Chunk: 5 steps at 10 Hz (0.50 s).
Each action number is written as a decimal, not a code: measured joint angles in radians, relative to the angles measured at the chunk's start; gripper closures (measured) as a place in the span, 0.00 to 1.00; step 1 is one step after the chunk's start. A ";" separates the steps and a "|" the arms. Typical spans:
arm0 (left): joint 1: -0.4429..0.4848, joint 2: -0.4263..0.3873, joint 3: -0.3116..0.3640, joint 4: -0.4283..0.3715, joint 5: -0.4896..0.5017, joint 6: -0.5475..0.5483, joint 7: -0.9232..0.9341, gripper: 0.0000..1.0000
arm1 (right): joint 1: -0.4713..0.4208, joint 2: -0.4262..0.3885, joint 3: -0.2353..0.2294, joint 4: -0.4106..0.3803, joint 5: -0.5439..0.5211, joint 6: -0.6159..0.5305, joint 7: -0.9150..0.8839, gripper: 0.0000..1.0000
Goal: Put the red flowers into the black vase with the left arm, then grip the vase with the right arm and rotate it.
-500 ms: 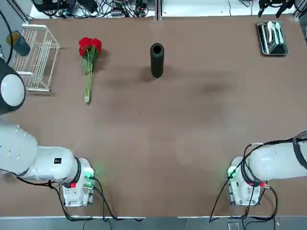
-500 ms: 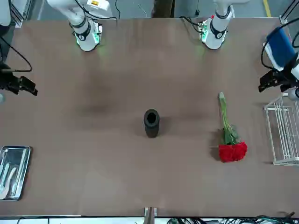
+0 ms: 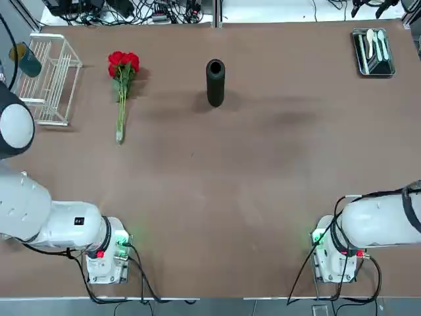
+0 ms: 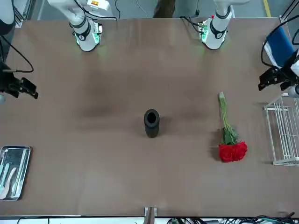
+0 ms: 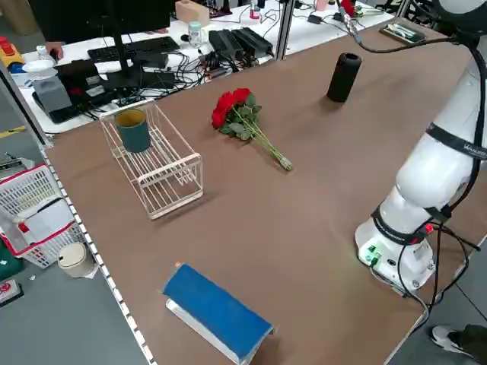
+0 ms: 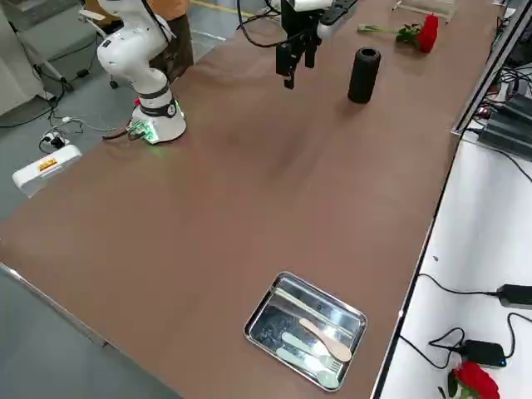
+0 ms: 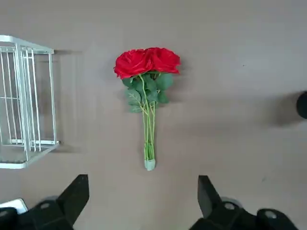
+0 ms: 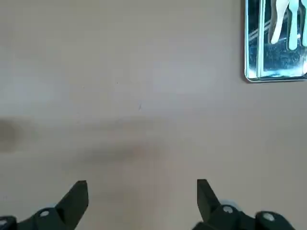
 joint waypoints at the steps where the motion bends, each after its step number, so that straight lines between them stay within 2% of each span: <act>1: 0.000 0.010 -0.001 -0.023 0.001 0.041 0.000 0.00 | -0.002 -0.001 0.000 0.000 0.000 0.000 0.000 0.00; 5: 0.010 0.035 0.000 -0.243 0.032 0.291 -0.028 0.00 | -0.005 -0.001 0.000 -0.002 0.000 -0.003 0.000 0.00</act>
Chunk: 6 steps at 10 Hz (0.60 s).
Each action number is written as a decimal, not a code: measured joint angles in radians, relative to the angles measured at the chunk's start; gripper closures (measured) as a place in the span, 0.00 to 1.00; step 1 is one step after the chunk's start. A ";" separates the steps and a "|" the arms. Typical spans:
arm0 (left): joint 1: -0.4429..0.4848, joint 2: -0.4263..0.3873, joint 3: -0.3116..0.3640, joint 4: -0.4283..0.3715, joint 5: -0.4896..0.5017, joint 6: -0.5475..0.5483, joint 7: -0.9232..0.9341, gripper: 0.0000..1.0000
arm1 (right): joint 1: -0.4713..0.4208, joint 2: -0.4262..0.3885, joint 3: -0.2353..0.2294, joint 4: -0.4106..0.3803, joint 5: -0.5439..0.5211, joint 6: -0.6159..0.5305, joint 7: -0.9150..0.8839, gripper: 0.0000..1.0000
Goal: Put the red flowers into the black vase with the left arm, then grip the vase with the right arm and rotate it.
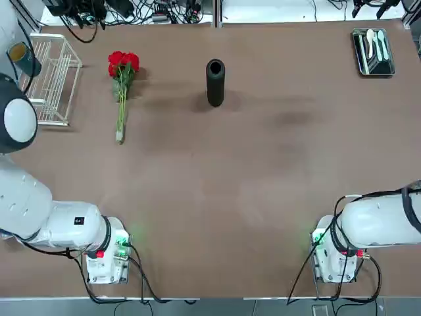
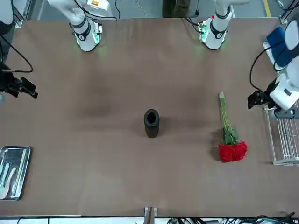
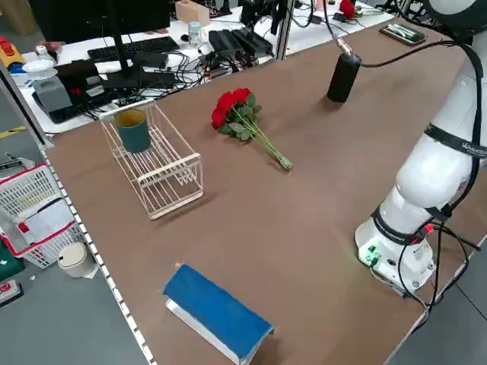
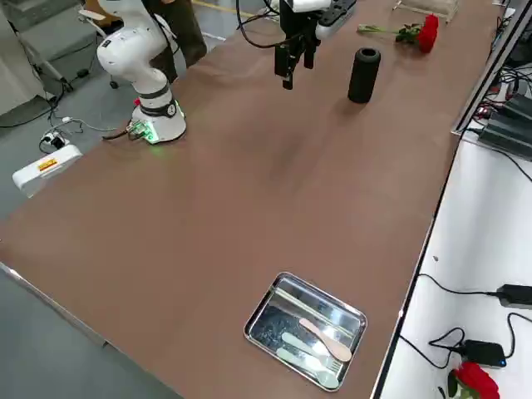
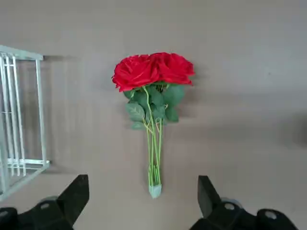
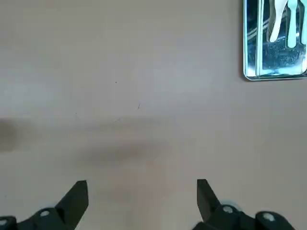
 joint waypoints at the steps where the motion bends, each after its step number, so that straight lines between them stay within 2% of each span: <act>1: 0.001 0.002 0.000 -0.072 0.002 0.076 -0.047 0.00 | 0.000 0.000 0.000 0.000 0.000 0.000 0.000 0.00; 4: 0.014 0.002 0.001 -0.334 0.026 0.370 -0.127 0.00 | -0.004 0.000 0.000 -0.001 0.000 -0.001 0.000 0.00; 6: 0.061 0.010 0.002 -0.443 0.045 0.497 -0.139 0.00 | -0.006 0.000 0.000 -0.002 0.000 -0.001 0.000 0.00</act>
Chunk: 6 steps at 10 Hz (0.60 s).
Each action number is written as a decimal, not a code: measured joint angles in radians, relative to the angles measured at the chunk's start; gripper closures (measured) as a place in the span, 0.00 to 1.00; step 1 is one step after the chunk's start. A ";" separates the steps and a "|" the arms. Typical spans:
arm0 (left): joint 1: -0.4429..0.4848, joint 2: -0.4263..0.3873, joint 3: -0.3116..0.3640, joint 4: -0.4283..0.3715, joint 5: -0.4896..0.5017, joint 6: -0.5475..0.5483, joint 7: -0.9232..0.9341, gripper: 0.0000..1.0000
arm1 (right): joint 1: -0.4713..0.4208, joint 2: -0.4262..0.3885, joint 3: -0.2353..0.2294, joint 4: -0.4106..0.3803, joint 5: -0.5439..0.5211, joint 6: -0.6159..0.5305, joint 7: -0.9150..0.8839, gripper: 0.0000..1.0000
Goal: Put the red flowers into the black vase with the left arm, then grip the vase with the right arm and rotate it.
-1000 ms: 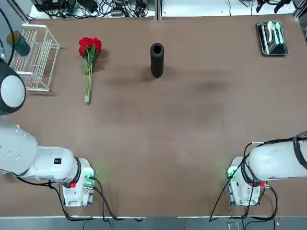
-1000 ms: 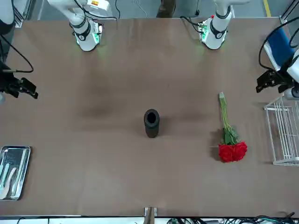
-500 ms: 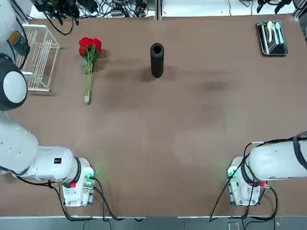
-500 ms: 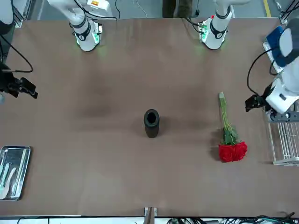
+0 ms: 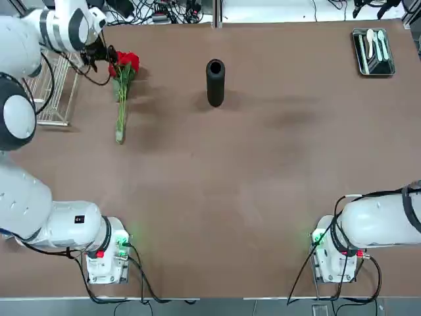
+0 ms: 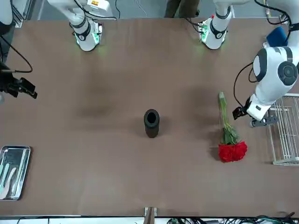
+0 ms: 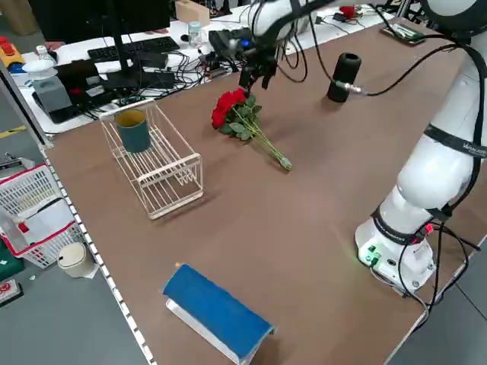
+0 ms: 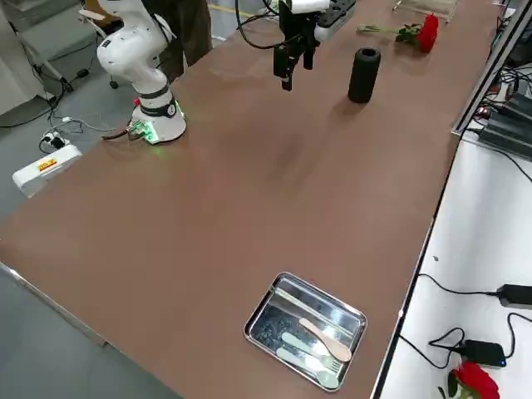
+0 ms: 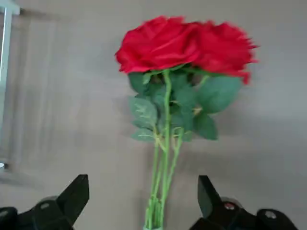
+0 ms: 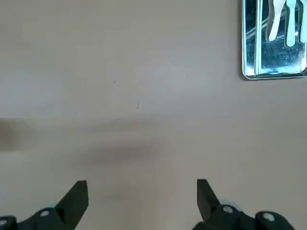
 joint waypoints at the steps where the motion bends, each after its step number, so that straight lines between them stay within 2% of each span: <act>1: 0.009 0.018 0.000 -0.019 0.000 0.033 -0.008 0.00 | -0.001 0.000 0.000 0.000 0.000 0.000 0.000 0.00; 6: -0.001 0.144 -0.007 -0.045 0.001 0.114 -0.071 0.00 | -0.010 0.000 0.000 0.000 0.000 0.001 0.000 0.00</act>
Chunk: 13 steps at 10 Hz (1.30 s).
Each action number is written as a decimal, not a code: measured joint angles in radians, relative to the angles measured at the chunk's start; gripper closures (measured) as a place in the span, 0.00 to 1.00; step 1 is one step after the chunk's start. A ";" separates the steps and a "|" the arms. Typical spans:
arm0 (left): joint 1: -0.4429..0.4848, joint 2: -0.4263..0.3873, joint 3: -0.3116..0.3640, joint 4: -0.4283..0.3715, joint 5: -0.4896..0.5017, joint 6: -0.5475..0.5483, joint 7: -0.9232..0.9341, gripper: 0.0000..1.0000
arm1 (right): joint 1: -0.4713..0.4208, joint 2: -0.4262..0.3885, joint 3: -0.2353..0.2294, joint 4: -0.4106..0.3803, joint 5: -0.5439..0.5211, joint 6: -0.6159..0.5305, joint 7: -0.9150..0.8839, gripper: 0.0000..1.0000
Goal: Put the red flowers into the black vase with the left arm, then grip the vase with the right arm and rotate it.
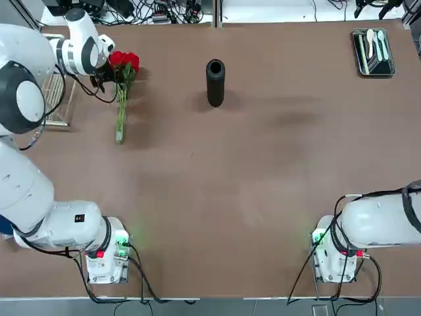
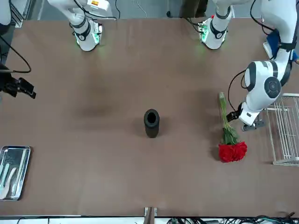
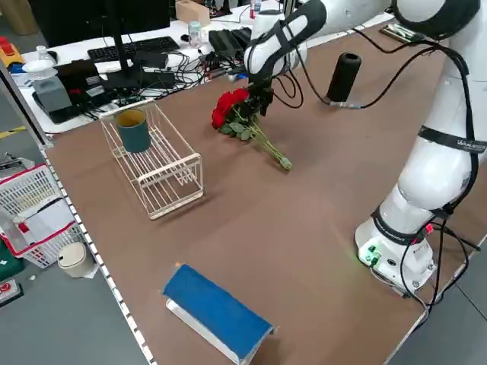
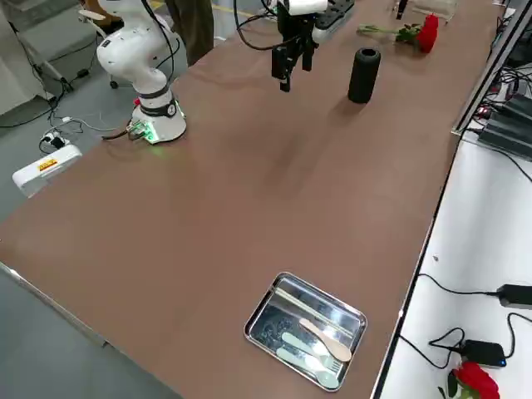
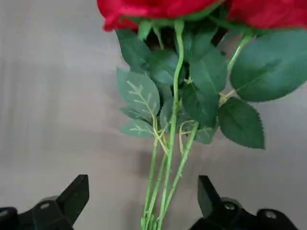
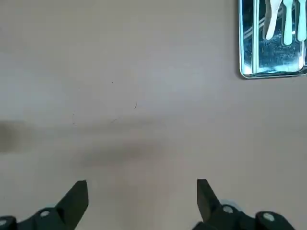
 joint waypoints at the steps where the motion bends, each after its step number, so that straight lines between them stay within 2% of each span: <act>1: 0.000 0.020 0.000 -0.006 0.001 0.018 -0.025 0.00 | 0.000 0.000 0.000 0.000 0.000 0.001 0.000 0.00; 4: -0.014 0.093 0.000 -0.051 0.002 0.159 -0.053 0.00 | 0.000 0.000 0.001 0.000 0.000 0.012 0.000 0.00; 8: -0.011 0.139 0.004 -0.061 0.069 0.195 -0.069 0.04 | -0.001 0.000 0.000 0.000 -0.001 0.014 0.000 0.00; 9: -0.010 0.139 0.005 -0.060 0.070 0.195 -0.072 0.12 | -0.003 0.000 0.000 0.000 -0.001 0.015 0.000 0.00; 10: -0.006 0.139 0.006 -0.057 0.070 0.195 -0.079 0.30 | -0.004 0.000 0.000 0.000 -0.001 0.015 0.000 0.00; 11: 0.004 0.138 0.006 -0.053 0.071 0.195 -0.081 0.39 | -0.004 0.000 0.000 0.000 -0.001 0.015 0.000 0.00; 12: 0.012 0.137 0.006 -0.051 0.071 0.195 -0.082 0.42 | -0.004 0.000 0.000 0.000 -0.001 0.015 0.000 0.00; 13: 0.014 0.135 0.006 -0.048 0.071 0.195 -0.082 0.60 | -0.004 0.000 0.000 0.000 -0.001 0.016 0.000 0.00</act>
